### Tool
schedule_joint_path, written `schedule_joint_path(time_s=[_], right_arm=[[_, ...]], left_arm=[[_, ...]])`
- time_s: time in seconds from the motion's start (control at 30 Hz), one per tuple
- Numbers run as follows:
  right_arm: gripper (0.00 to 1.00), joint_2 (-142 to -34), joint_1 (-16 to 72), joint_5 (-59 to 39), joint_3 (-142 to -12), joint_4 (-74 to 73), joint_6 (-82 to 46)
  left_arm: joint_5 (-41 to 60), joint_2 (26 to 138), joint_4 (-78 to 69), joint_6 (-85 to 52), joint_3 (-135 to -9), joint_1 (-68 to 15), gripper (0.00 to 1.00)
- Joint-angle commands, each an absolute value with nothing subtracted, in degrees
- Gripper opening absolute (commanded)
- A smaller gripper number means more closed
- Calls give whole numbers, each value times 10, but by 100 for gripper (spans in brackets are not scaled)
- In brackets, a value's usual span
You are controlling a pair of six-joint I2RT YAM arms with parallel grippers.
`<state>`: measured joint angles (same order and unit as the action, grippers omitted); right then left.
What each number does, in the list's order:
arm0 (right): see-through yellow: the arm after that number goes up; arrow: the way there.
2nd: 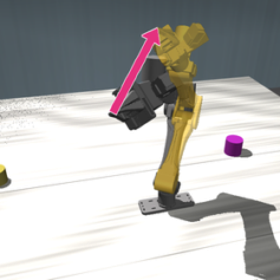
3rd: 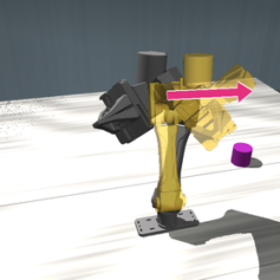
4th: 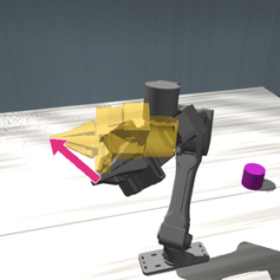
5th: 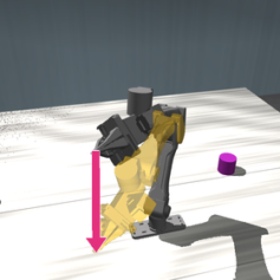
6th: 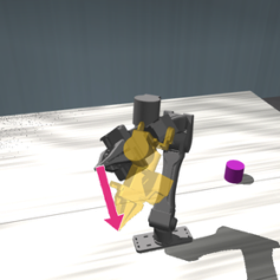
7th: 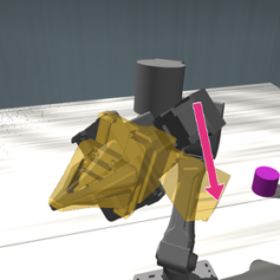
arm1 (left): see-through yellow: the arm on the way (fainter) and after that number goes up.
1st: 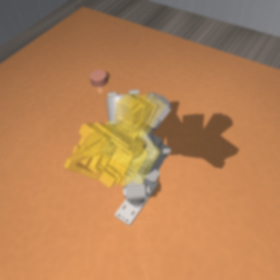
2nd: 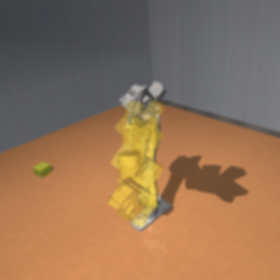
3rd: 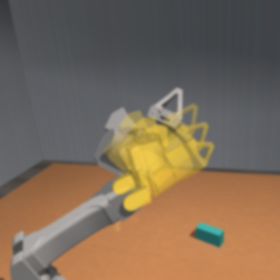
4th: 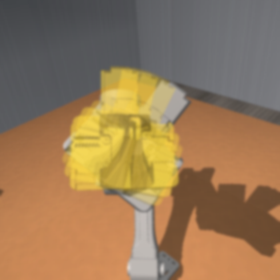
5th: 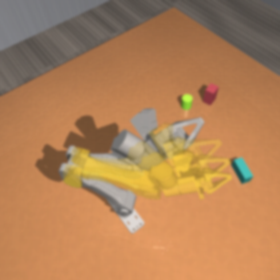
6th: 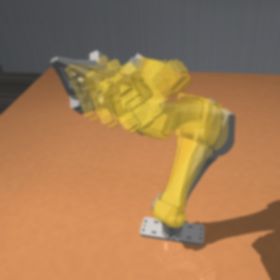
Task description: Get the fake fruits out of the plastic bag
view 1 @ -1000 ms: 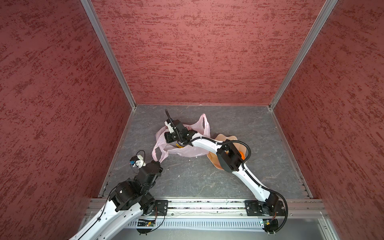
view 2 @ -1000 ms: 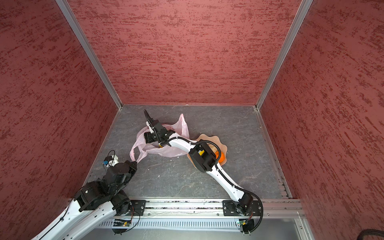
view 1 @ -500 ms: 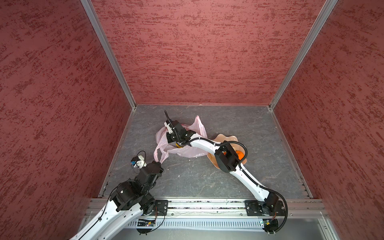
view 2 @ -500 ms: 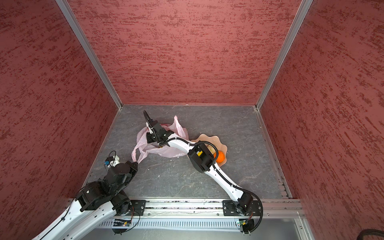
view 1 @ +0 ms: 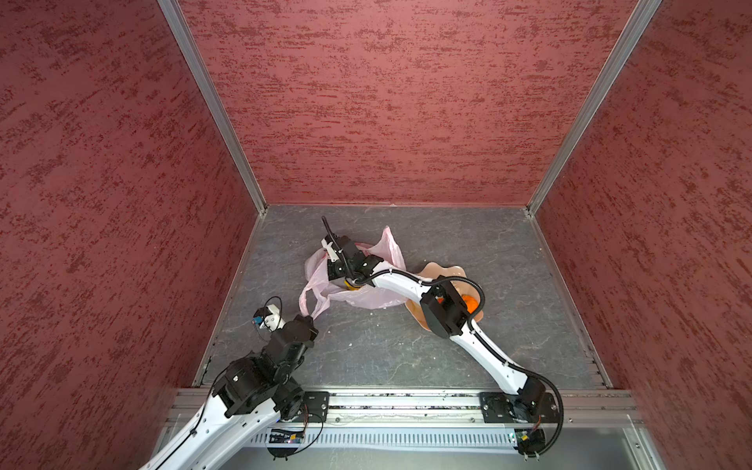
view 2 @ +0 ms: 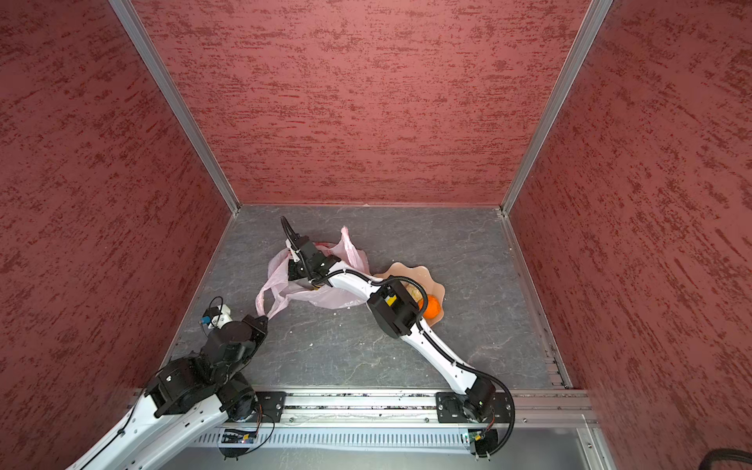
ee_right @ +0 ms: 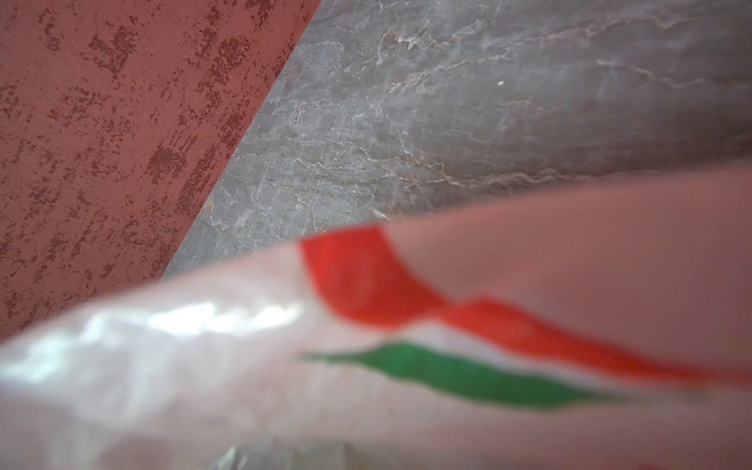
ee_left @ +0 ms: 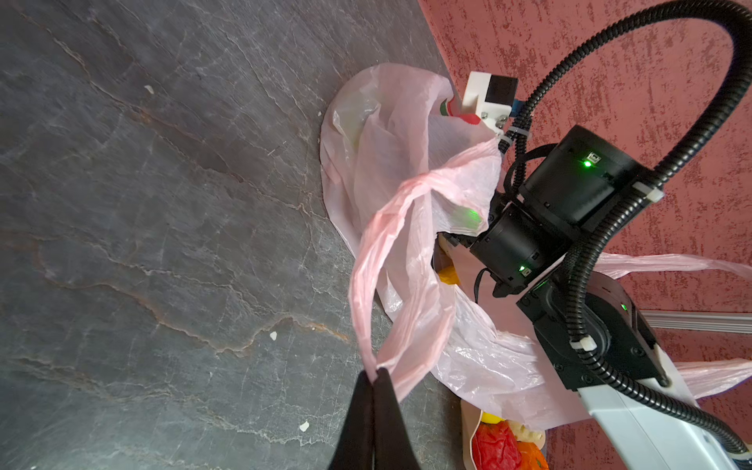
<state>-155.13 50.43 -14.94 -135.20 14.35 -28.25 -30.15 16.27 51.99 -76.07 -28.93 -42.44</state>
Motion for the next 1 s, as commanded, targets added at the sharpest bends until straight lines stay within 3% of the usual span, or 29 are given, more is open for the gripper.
schedule_joint_path(time_s=[0.0,0.97], right_arm=[[29,-1507,507,-163,-1325,152,-269],[21,-1242,518,-139,-1038,160,-238]], left_arm=[[-339,154,526,-749,-296,-426,0],[-411,57,563,-739,-280,-426,0]])
